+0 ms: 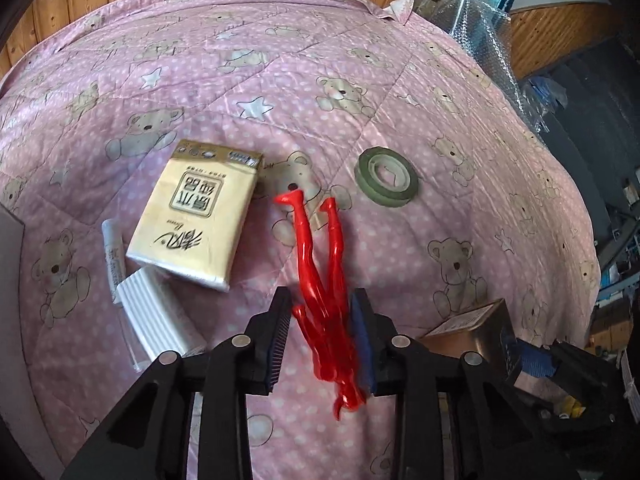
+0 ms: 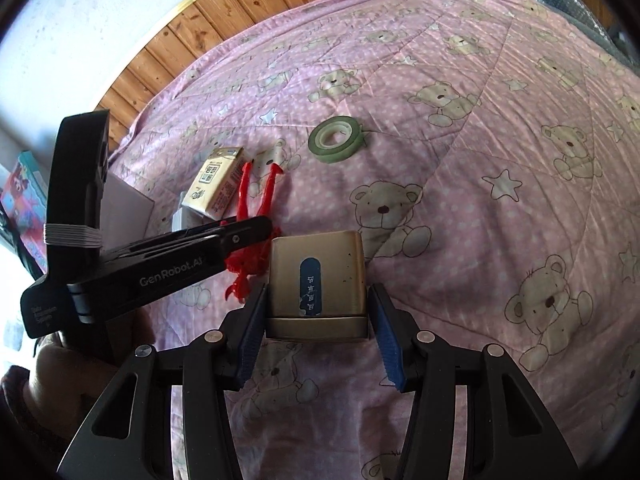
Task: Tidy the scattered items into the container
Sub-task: 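Close the left tool on the red plastic figure's legs and lift it, then carry the red figure with the left tool and power bank with the right tool over the box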
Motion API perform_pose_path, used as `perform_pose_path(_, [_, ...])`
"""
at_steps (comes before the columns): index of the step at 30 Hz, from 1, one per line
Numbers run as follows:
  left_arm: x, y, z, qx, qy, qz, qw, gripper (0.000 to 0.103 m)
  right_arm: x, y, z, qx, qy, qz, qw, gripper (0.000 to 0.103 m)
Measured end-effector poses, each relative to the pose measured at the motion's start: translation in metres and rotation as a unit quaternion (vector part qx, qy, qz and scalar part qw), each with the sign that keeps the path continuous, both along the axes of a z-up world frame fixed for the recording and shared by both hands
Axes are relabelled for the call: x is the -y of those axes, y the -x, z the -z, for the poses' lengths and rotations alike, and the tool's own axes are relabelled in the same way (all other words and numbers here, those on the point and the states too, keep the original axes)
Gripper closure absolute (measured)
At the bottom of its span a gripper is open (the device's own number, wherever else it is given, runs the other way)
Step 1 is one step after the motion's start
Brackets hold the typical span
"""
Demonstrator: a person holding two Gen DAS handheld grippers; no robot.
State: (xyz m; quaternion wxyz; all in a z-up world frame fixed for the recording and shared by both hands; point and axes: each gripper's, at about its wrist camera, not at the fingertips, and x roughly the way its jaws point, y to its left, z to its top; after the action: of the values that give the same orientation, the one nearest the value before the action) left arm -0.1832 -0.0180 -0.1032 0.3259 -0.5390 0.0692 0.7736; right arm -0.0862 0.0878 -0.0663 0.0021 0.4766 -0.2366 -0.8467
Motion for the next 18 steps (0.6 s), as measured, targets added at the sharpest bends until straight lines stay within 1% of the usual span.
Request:
perform_pose_path(2, [-0.011,-0.004,0.000,-0.025,0.020,0.012,0.9994,0.070,0.000,0.000,0.000,-0.003,-0.001,-0.002,1.000,0.050])
perform_pose_path(3, [-0.014,-0.004,0.000,-0.026,0.017,0.014,0.9994,0.080,0.000,-0.001,0.000,-0.004,0.000,-0.002,1.000,0.050])
perform_pose_path(4, [-0.016,-0.004,0.000,-0.025,0.015,0.015,0.9995,0.083,0.000,-0.002,0.000,-0.006,0.001,-0.003,1.000,0.050])
perform_pose_path(5, [-0.018,-0.006,-0.001,-0.025,0.015,0.015,0.9995,0.085,-0.001,-0.002,0.000,-0.007,0.002,-0.004,1.000,0.050])
perform_pose_path(9, [-0.017,-0.010,-0.007,-0.010,0.002,0.014,0.9999,0.085,-0.002,-0.005,-0.001,-0.008,0.009,-0.002,1.000,0.050])
perform_pose_path(13, [-0.012,-0.014,-0.022,-0.016,-0.007,0.009,0.9998,0.085,-0.003,-0.009,-0.004,-0.011,0.012,0.001,1.000,0.050])
perform_pose_path(16, [-0.005,-0.018,-0.032,-0.024,-0.001,0.002,0.9997,0.085,-0.003,-0.012,-0.008,-0.015,0.012,-0.001,1.000,0.050])
perform_pose_path(18, [0.000,-0.022,-0.039,-0.036,0.014,-0.005,0.9992,0.085,-0.002,-0.014,-0.012,-0.018,0.011,-0.004,1.000,0.050])
